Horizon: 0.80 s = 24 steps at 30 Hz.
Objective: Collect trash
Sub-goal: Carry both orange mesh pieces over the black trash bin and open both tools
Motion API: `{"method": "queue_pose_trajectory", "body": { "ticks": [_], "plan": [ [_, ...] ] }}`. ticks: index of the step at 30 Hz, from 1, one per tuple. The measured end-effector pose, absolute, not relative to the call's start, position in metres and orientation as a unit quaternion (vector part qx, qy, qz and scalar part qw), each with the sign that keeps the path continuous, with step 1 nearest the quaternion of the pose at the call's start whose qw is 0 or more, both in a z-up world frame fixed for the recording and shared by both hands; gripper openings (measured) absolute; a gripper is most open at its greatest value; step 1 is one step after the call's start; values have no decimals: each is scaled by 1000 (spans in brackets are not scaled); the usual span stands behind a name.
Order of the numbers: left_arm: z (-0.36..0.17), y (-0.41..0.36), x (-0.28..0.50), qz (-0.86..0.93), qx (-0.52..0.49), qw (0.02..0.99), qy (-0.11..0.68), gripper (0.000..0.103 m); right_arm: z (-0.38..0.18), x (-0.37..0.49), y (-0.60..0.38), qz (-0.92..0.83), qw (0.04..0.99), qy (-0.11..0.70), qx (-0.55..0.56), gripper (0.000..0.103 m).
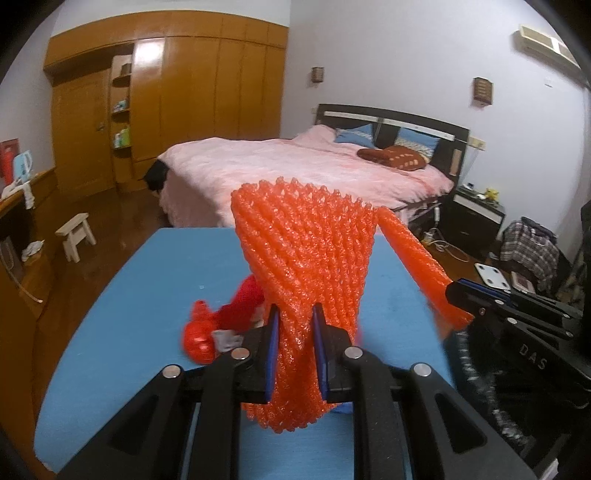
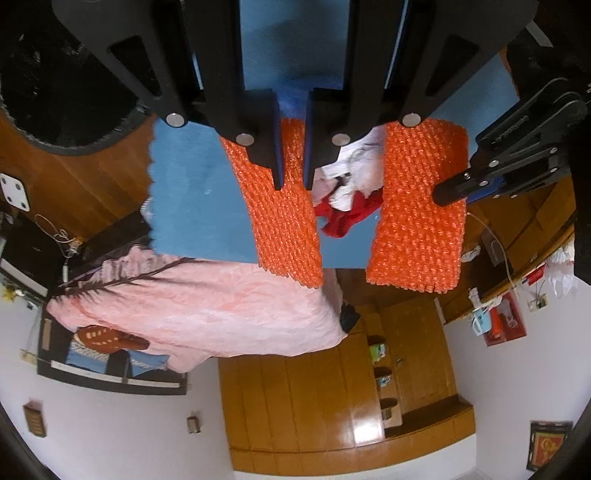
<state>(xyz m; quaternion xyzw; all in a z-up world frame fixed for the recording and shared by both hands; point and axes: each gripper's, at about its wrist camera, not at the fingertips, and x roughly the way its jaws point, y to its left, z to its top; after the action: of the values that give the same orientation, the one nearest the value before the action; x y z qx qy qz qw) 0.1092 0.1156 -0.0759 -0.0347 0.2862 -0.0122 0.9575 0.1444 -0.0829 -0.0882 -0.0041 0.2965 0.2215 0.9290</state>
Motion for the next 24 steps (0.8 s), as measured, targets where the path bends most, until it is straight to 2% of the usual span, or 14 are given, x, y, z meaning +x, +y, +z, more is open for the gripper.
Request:
{"method": "queue_pose_trajectory", "body": {
  "ticks": [10,24],
  "plan": [
    [-65,39,112,-94,-15,955,280,17,-79,117,-170,136,949,283,9,10],
    [-74,-79,117,-205,14,935,289,17,-112,79,-283,15,950,311,27,10]
  ]
}}
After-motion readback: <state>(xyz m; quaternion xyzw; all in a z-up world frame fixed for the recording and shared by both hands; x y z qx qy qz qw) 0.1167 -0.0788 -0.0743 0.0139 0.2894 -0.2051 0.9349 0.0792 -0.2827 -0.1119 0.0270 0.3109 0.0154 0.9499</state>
